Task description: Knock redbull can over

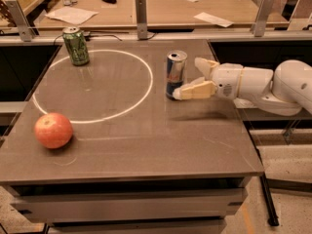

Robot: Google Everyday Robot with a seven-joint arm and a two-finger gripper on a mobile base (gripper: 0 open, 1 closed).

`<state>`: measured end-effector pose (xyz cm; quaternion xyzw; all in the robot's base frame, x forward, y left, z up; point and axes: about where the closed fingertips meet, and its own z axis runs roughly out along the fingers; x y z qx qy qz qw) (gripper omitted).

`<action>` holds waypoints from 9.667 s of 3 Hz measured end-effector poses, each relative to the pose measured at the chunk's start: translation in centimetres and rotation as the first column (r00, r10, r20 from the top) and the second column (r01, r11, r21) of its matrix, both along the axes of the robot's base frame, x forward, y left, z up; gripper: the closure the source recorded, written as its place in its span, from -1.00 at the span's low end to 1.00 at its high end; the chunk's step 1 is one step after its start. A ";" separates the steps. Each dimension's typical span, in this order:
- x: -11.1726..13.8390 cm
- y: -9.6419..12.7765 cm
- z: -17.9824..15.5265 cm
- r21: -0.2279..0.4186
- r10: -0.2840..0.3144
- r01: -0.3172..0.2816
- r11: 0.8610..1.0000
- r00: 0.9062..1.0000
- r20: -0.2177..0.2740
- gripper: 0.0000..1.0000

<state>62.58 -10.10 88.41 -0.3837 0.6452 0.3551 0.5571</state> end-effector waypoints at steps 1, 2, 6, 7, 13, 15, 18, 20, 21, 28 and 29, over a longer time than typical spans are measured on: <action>0.8 1.8 0.2 0.006 0.020 -0.020 1.000 1.000 0.012 -1.00; 1.1 3.1 0.0 0.005 0.040 -0.040 0.999 0.999 0.015 -1.00; 1.0 4.0 -0.3 -0.011 0.070 -0.069 0.998 0.995 0.065 0.74; 1.5 2.8 2.5 -0.051 0.065 -0.055 0.997 0.976 0.209 1.00; -0.4 4.0 7.0 -0.387 0.432 -0.199 0.901 0.512 0.743 1.00; -0.7 4.4 5.9 -0.686 0.693 -0.130 0.716 0.245 0.678 1.00; -0.7 2.1 0.4 -0.926 0.923 0.003 0.378 0.072 0.377 1.00; -0.5 0.4 -1.4 -0.987 0.986 -0.003 0.159 0.055 0.158 1.00; 0.0 -0.9 -2.2 -0.998 0.992 -0.002 0.069 0.102 0.068 1.00; 0.1 -3.0 -4.3 -0.995 0.964 -0.032 -0.091 0.248 -0.096 -0.74; 0.1 -2.9 -4.2 -0.996 0.965 -0.031 -0.079 0.250 -0.085 -1.00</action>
Offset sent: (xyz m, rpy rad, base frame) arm 0.0153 0.0412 -0.0028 0.0027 -0.0185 0.0522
